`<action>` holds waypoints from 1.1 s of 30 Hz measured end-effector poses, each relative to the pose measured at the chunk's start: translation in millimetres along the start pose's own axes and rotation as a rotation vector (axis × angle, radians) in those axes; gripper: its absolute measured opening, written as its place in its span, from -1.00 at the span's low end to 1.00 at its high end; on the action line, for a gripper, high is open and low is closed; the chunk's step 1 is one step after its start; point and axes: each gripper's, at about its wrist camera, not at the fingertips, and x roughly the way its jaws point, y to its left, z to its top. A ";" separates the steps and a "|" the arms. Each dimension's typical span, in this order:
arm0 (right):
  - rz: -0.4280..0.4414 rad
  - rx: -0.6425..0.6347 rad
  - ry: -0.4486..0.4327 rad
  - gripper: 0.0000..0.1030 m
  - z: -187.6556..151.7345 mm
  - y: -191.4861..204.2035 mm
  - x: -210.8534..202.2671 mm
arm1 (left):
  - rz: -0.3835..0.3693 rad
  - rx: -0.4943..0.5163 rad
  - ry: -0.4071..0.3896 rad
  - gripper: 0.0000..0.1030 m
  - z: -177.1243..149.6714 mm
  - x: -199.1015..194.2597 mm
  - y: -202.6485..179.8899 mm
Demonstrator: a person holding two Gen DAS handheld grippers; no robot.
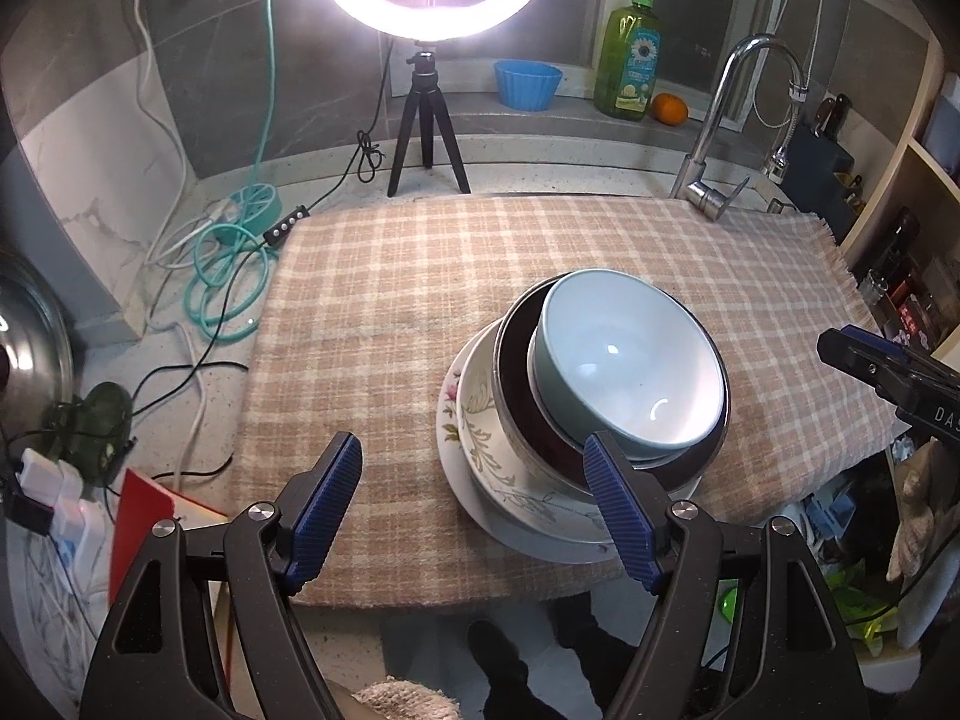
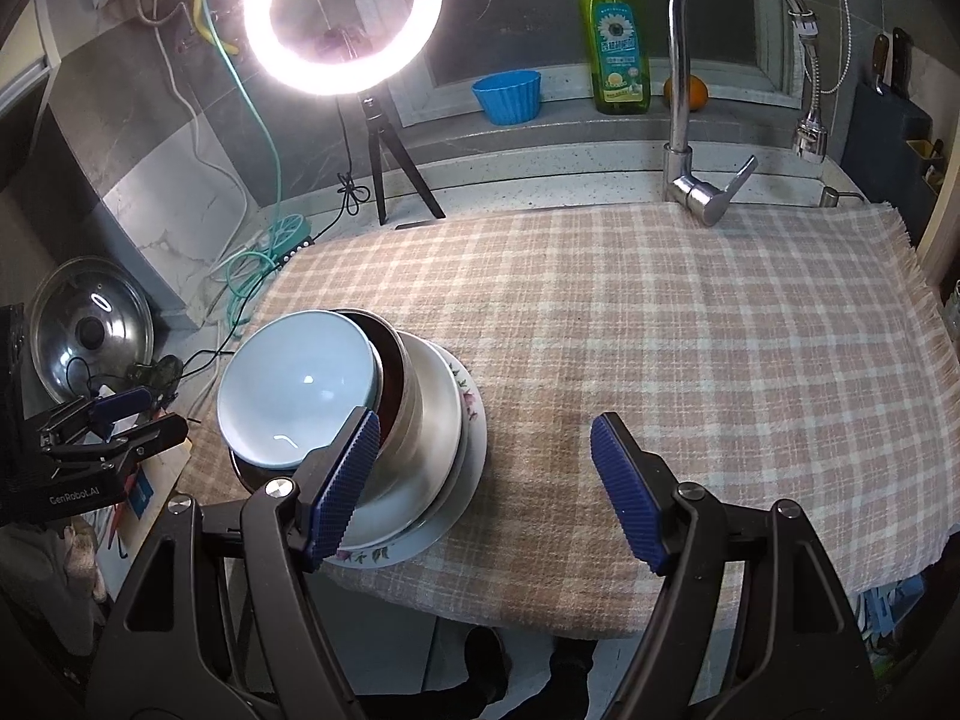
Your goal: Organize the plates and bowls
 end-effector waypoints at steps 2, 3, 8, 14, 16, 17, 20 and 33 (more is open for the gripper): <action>-0.003 0.001 -0.002 0.47 -0.2 -0.1 -0.1 | -0.004 0.002 0.001 0.49 0.6 -0.1 -0.6; -0.001 0.002 -0.001 0.47 0.0 -0.5 0.0 | -0.004 0.002 0.000 0.49 1.1 0.0 -0.4; 0.000 0.000 -0.001 0.47 -0.1 -1.5 0.8 | -0.004 0.008 -0.002 0.49 2.6 -0.9 -2.8; -0.001 0.004 0.001 0.47 -0.8 -1.9 1.4 | -0.004 0.015 -0.004 0.49 4.0 -1.0 -6.1; 0.002 0.013 0.005 0.47 -1.1 -2.5 1.7 | -0.004 0.015 -0.003 0.49 4.4 -0.4 -6.7; 0.003 0.019 0.007 0.47 -1.2 -2.6 1.7 | -0.007 0.012 -0.002 0.49 4.5 -0.2 -6.8; 0.003 0.030 0.008 0.47 -1.2 -2.2 2.2 | 0.012 0.008 -0.001 0.49 4.5 1.1 -6.8; 0.011 0.069 0.046 0.47 1.6 -11.1 18.9 | -0.005 0.006 -0.008 0.49 8.2 2.6 -7.4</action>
